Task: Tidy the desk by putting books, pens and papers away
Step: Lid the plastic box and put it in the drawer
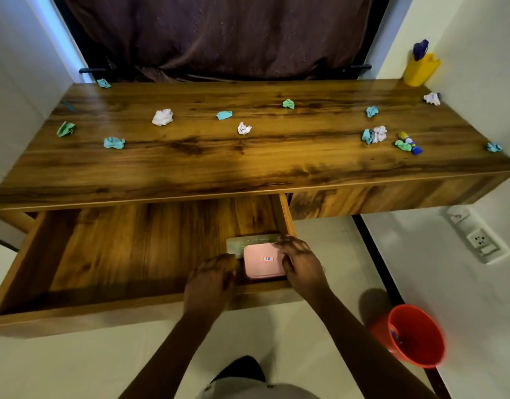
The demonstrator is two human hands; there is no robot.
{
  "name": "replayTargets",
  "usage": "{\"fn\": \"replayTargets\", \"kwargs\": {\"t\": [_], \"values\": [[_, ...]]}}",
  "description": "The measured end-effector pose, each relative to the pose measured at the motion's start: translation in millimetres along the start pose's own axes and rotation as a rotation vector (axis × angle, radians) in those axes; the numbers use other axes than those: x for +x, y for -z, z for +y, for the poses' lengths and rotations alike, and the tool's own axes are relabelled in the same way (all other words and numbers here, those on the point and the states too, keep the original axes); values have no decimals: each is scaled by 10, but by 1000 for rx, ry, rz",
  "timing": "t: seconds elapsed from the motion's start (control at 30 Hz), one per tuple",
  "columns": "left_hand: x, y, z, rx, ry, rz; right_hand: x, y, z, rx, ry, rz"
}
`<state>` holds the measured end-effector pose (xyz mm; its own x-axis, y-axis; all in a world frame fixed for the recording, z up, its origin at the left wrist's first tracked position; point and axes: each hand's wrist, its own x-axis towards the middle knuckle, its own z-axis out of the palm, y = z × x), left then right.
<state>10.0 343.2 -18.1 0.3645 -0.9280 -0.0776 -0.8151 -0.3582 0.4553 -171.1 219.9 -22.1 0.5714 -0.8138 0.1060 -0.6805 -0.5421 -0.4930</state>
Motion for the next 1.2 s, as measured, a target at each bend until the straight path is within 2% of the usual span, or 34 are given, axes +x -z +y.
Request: {"fn": "replayTargets", "kwargs": {"t": [0.17,0.33,0.43,0.5,0.7,0.83,0.97,1.03,1.2], "values": [[279,-20,347,-25,-135,17,-41,127,61,83,-96,125],[884,20,956,-65,-332,18,106,459,494,56,-195,221],[1399,-2,1442,41,-474,2,312,783,878,93,-301,313],[1816,-82,1735,92,-503,5,494,999,1133,95,-320,348],[3080,-686,2607,220,-366,-60,1257,1819,2199,155,-390,458],[3531,-923,3019,251,-230,-83,1790,2212,2922,141,-489,423],[3648,-1059,3094,294,-177,-2,2099,2292,3431,92,-445,315],[3680,-1094,3064,284,-180,10,2145,2241,3566,67,-398,348],[3733,-1114,3006,300,-194,30,2185,2162,3689,187,-447,511]]}}
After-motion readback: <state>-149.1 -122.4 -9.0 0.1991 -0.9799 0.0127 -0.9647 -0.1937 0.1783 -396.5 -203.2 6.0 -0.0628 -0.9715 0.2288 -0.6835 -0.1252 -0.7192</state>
